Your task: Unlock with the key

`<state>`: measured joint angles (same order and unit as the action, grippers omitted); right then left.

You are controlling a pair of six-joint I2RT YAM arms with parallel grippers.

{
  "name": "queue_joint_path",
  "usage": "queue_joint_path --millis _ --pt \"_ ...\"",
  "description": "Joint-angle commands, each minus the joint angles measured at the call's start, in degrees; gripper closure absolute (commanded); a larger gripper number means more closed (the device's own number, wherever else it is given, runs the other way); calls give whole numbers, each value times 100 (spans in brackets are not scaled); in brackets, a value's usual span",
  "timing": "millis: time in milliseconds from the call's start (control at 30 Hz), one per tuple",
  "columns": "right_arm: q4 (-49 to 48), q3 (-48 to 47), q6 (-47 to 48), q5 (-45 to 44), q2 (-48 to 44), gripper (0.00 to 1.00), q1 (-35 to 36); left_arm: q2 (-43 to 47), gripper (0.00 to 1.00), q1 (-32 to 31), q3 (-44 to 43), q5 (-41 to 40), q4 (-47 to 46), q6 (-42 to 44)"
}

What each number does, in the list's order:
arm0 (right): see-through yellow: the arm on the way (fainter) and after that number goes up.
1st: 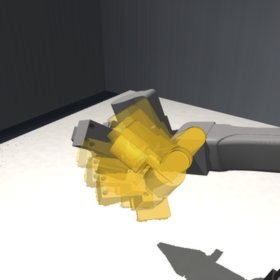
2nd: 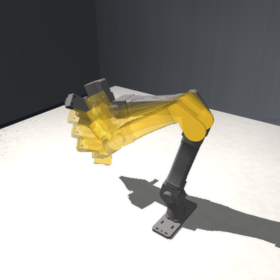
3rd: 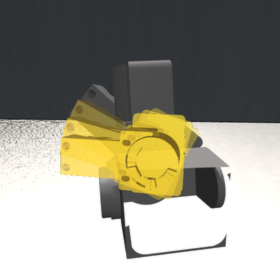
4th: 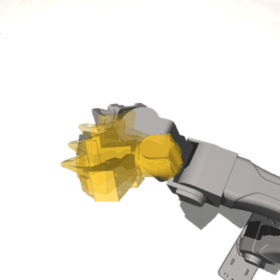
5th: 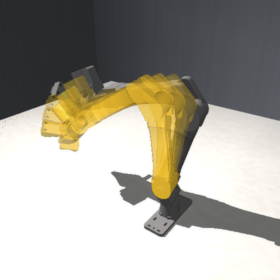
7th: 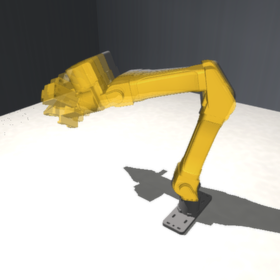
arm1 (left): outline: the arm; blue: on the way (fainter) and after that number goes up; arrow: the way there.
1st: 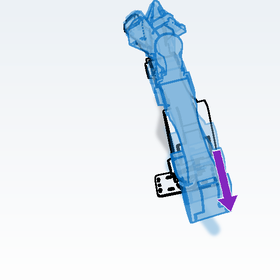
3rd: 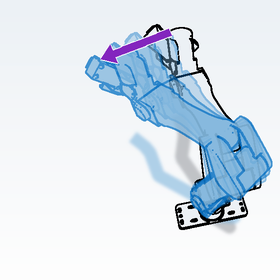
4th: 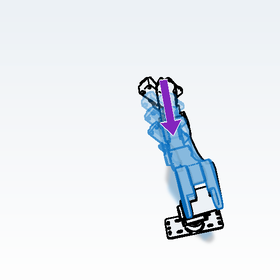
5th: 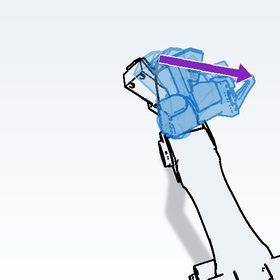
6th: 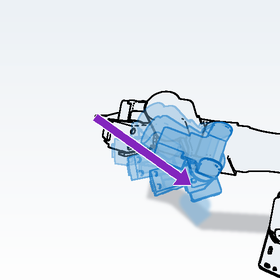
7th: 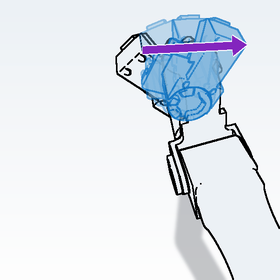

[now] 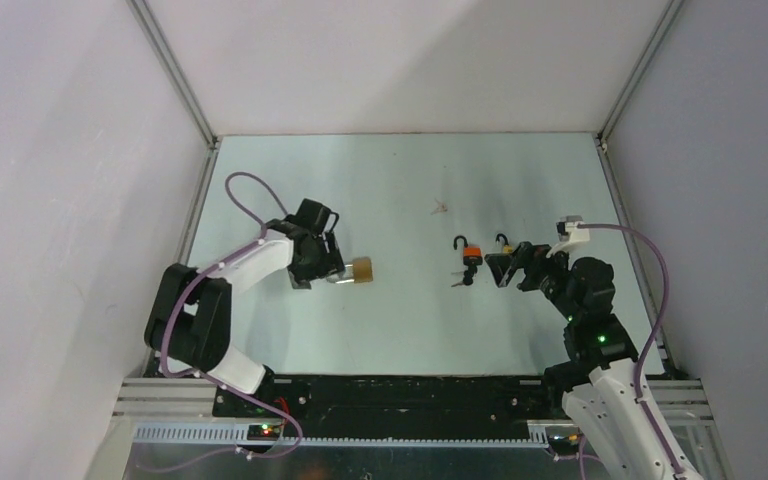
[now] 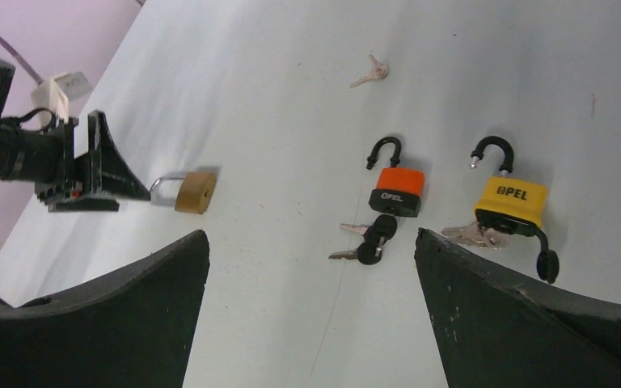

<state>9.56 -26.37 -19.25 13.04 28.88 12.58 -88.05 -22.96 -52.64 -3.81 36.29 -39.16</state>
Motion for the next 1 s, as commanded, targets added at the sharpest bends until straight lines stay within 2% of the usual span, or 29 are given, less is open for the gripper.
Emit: queue_joint_path --millis 0,133,333,533,700,800,967 --pt "-90 -17 64 183 -77 1 165 323 20 68 -464 -698 72 -305" --pt "-5 -17 34 191 -178 1 260 177 20 -320 -1198 -654 69 -234" --pt "79 -24 -27 192 -210 0 338 -645 22 -803 -2027 -542 70 -138" --pt "125 -65 -78 257 -147 0 393 -1728 36 -929 -2670 -180 67 213" --pt "187 -62 -82 286 -32 1 443 -2258 43 -1118 -3233 -149 63 1035" --pt "172 -61 -92 289 19 1 451 -2519 46 -1204 -3350 80 76 1422" --pt "111 -65 -104 266 147 1 453 -2580 46 -1281 -3094 538 77 1565"
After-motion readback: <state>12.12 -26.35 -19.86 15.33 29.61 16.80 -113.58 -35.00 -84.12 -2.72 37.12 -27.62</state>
